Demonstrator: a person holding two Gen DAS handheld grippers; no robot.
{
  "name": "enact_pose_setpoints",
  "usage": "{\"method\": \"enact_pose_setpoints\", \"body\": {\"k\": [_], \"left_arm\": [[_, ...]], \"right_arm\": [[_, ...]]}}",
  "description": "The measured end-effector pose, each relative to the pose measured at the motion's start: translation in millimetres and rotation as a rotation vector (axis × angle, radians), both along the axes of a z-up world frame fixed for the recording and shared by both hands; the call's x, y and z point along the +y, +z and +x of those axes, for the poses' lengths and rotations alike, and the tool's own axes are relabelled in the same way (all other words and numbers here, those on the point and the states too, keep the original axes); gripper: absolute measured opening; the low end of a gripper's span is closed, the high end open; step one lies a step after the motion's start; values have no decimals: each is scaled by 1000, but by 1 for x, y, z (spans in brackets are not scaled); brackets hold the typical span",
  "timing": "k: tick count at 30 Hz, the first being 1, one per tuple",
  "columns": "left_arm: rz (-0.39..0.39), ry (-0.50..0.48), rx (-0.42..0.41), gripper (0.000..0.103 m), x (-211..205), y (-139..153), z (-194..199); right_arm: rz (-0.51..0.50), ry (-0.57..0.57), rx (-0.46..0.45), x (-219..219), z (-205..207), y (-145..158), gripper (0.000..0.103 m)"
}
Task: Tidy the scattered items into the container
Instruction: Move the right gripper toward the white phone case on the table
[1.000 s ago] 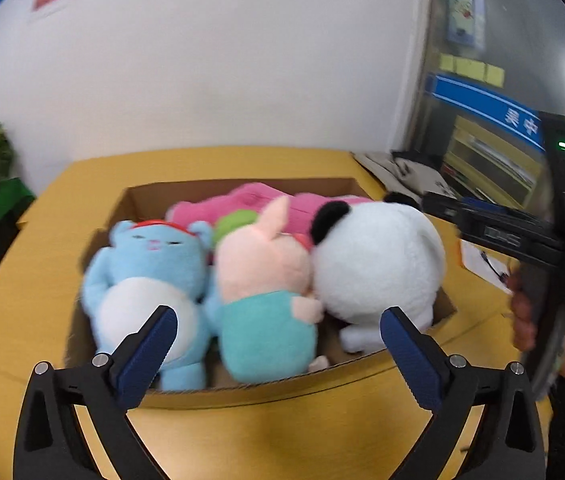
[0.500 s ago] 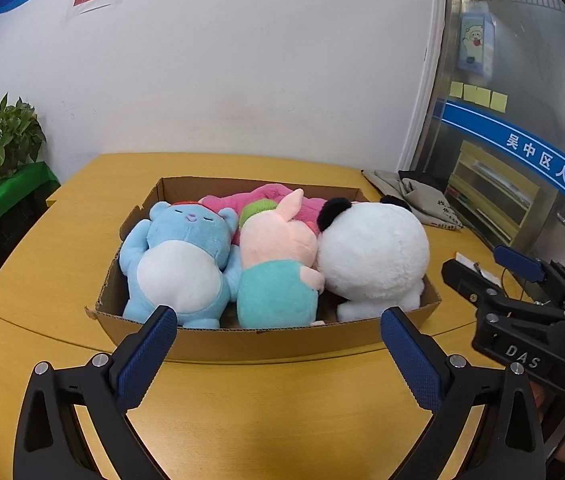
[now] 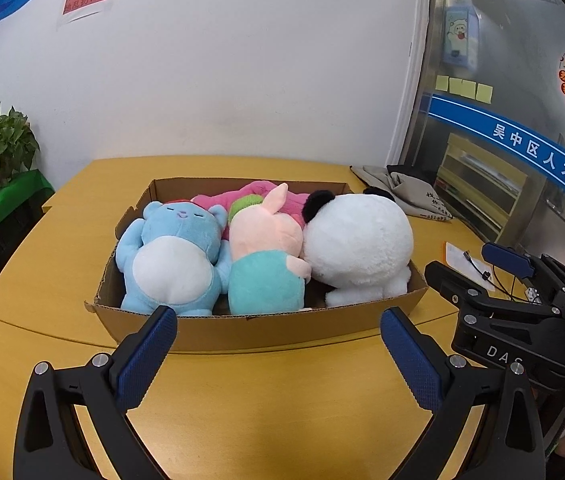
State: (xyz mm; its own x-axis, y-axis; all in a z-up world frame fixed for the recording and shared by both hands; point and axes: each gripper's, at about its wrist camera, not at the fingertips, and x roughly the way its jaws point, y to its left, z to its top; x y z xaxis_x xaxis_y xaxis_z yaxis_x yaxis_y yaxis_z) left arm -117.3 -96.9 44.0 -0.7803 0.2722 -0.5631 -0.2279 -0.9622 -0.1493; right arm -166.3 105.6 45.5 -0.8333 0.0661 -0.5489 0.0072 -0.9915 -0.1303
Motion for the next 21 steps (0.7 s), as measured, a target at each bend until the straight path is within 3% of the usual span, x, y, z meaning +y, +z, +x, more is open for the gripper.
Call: {"method": "enact_pose_setpoints", "body": {"k": [11,18,21], "left_arm": [[-5,-18,-41,103,1,-8,2],[42,-59,-74,103,-13,-15,21],[27,-31,-84,103,-27,-22,34]], "right_arm": [[-18,-10,-23,8,6,-9,82],[-37,-15,-30,14,9,-12,82],[-47,-13,-40,16,8,-15,82]]}}
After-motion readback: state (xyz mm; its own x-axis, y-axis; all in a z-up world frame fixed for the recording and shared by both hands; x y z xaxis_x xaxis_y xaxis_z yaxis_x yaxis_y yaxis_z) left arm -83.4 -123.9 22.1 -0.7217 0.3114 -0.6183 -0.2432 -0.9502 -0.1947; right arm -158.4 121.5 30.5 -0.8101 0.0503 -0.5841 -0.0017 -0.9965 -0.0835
